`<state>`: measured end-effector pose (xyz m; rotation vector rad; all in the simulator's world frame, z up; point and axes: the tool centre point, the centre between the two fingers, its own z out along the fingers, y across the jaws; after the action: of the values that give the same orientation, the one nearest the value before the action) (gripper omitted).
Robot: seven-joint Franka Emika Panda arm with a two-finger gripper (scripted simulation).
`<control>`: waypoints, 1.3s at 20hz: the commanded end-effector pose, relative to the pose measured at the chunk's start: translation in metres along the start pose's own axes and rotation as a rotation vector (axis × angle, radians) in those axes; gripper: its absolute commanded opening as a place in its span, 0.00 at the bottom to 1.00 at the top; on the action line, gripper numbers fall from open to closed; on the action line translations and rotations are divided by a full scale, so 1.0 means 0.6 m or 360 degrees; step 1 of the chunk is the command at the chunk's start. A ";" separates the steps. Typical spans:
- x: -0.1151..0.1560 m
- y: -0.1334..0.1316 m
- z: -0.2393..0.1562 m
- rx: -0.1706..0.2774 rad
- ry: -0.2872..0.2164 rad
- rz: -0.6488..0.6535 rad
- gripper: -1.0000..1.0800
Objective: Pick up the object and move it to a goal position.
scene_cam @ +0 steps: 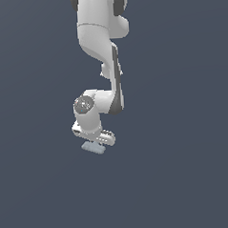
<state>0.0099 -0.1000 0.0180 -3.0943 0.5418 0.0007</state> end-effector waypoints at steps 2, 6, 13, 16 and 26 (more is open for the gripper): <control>-0.034 0.011 0.000 0.0000 0.0001 0.0000 0.00; -0.075 0.024 0.000 -0.0001 0.0001 0.0000 0.00; -0.150 0.048 -0.001 -0.0001 0.0001 0.0000 0.00; -0.178 0.057 -0.001 -0.0001 0.0001 0.0000 0.00; -0.237 0.077 0.000 -0.0001 0.0001 0.0000 0.00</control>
<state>-0.1357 -0.0952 0.0181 -3.0948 0.5417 0.0011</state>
